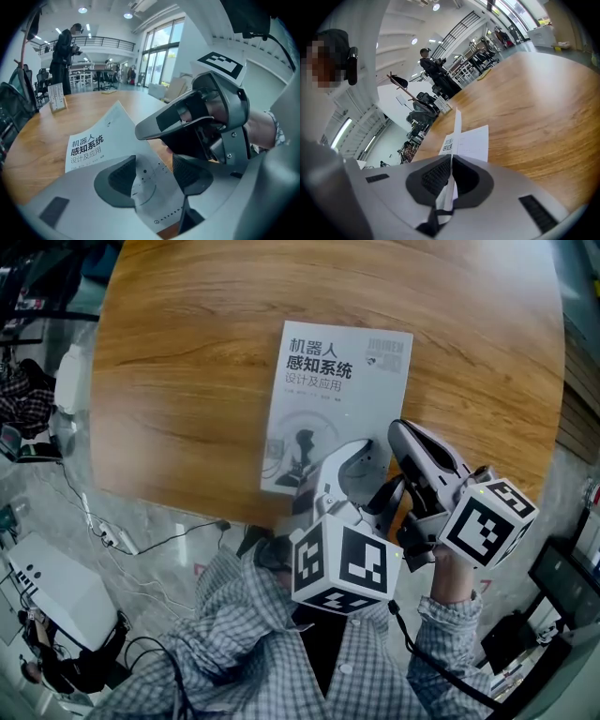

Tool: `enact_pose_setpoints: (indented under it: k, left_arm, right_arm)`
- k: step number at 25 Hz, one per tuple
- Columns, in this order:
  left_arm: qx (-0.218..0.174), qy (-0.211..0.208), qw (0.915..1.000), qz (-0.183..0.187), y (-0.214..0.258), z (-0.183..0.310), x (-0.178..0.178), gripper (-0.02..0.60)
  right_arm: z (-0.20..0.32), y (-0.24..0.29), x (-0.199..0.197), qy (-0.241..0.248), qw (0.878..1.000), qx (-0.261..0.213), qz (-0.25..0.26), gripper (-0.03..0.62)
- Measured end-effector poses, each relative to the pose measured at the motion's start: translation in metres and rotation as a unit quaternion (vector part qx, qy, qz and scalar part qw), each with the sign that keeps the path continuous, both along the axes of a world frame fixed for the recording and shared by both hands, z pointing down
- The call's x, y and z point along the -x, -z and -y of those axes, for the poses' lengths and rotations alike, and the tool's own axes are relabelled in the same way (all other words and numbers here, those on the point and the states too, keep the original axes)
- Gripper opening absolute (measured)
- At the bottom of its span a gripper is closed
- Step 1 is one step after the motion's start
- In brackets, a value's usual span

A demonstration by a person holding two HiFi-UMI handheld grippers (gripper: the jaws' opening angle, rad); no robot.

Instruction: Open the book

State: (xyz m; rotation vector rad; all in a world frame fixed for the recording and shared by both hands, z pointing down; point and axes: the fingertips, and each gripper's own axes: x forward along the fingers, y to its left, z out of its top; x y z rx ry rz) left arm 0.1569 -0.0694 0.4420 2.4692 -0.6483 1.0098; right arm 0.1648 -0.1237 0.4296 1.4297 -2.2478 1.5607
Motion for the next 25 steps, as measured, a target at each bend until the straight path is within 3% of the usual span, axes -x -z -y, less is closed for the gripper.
enact_pose_setpoints:
  k: [9, 25]
  left_arm:
    - [0.041, 0.041, 0.9958, -0.071, 0.025, -0.003, 0.008, 0.043]
    - [0.054, 0.046, 0.9903, -0.119, 0.084, 0.012, 0.063, 0.014]
  right_arm:
    - [0.0, 0.01, 0.005, 0.011, 1.0, -0.011, 0.013, 0.026]
    - [0.015, 0.07, 0.059, 0.041, 0.997, -0.045, 0.046, 0.026]
